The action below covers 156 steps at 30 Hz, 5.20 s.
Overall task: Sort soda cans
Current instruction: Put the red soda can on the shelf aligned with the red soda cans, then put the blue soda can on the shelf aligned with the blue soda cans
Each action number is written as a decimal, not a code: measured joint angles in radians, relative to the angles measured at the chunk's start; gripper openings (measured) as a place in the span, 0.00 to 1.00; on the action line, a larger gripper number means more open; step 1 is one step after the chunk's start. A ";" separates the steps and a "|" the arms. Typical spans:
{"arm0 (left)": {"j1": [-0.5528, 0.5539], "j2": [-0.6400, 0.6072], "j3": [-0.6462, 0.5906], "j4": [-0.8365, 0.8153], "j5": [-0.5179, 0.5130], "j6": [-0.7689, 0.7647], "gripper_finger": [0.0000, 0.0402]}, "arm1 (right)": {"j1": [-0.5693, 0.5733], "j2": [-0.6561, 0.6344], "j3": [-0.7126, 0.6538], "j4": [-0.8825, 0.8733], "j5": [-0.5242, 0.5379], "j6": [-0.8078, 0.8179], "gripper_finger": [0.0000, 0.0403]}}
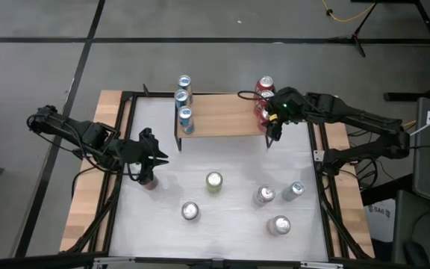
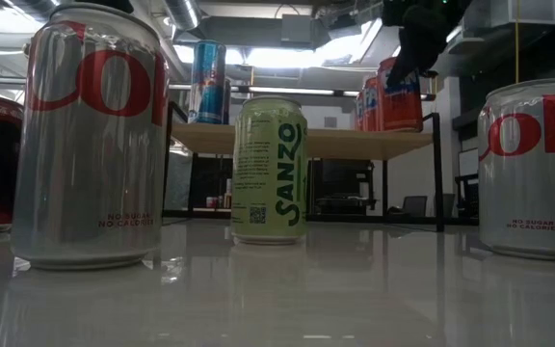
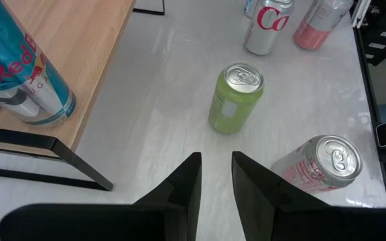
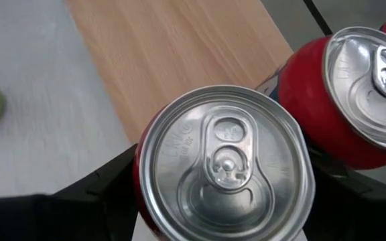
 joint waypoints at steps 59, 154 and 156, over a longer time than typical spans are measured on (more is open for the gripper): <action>0.000 0.000 0.000 0.000 0.005 -0.004 0.19 | 0.000 0.001 0.195 -0.200 -0.020 0.021 0.92; 0.000 0.378 0.000 0.442 0.183 0.103 0.63 | 1.029 0.066 -0.051 -0.488 0.015 1.215 0.92; 0.000 0.378 0.000 0.441 0.184 0.103 0.63 | 1.029 0.066 -0.051 -0.488 0.014 1.220 0.92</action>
